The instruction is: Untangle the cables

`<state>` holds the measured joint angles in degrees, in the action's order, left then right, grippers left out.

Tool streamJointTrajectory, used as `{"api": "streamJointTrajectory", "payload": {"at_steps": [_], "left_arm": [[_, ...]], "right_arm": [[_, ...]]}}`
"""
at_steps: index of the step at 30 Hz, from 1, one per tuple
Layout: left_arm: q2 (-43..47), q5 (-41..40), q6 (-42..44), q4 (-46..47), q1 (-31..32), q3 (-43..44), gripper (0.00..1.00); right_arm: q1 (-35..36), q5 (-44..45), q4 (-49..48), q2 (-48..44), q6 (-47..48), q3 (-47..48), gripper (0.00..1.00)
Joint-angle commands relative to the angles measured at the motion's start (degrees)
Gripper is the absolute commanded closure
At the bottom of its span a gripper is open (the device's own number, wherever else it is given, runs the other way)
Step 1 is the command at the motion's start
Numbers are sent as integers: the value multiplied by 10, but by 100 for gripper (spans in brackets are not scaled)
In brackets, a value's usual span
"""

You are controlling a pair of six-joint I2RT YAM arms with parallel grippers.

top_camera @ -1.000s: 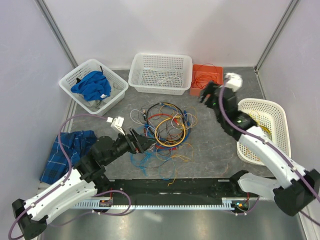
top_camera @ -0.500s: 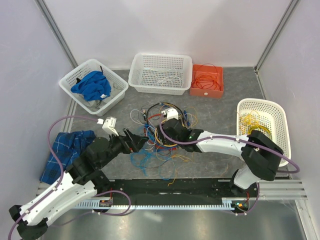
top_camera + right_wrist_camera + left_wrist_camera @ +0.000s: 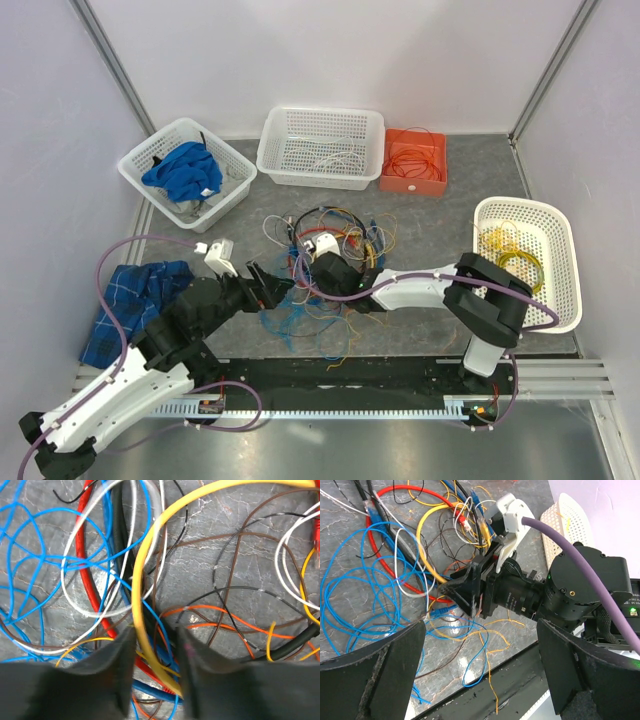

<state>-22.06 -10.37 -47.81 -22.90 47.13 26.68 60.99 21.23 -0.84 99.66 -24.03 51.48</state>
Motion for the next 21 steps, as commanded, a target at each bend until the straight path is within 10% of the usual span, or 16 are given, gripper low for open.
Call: {"api": "streamJointTrajectory", "payload": {"at_steps": [1,6,21], "left_arm": [[16,-12,-13,-9,2,0,1],[23,-34,3,-9,2,20,1],[-39,-33,99,140,2,55,1]], "right_arm": [[15,15,-6,-19,-7,12,79],[54,73,22,-119,5,26,100],[82,142,61,-307,15,102,100]]}}
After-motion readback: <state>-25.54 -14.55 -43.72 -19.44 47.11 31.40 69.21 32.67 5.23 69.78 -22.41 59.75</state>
